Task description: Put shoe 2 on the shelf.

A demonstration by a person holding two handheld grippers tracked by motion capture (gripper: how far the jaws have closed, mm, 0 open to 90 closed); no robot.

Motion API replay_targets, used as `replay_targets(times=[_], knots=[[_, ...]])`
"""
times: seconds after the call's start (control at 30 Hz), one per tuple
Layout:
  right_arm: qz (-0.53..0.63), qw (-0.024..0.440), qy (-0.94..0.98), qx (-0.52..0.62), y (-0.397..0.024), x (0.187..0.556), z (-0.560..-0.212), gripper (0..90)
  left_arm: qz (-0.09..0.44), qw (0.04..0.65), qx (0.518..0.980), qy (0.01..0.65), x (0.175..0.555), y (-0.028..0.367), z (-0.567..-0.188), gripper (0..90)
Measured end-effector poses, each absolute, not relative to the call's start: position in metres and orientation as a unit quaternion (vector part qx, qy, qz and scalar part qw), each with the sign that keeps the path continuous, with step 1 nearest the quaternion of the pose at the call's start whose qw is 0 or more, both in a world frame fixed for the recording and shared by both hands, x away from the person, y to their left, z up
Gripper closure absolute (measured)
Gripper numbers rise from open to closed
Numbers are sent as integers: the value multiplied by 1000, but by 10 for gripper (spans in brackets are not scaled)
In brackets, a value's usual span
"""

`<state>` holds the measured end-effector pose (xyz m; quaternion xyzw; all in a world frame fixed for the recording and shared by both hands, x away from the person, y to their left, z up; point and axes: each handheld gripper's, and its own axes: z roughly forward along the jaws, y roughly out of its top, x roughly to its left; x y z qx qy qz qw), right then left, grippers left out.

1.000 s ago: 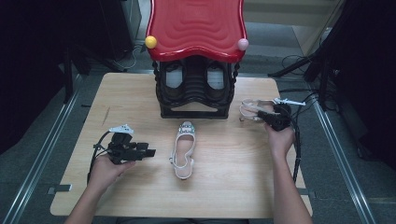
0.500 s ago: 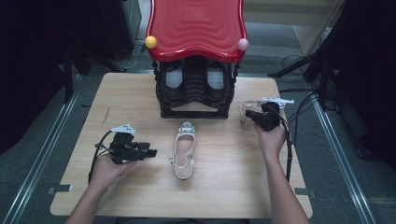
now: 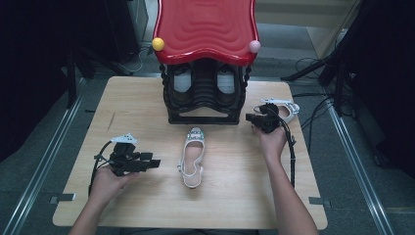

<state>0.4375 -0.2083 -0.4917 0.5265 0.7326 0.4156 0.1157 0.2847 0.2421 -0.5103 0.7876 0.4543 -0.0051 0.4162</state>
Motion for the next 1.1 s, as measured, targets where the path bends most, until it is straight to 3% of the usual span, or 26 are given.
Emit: replay_targets(times=[1.1], knots=[[418,103,731,529,-240,398,-492,900,-17,414,789,453,312,242,-513,433]])
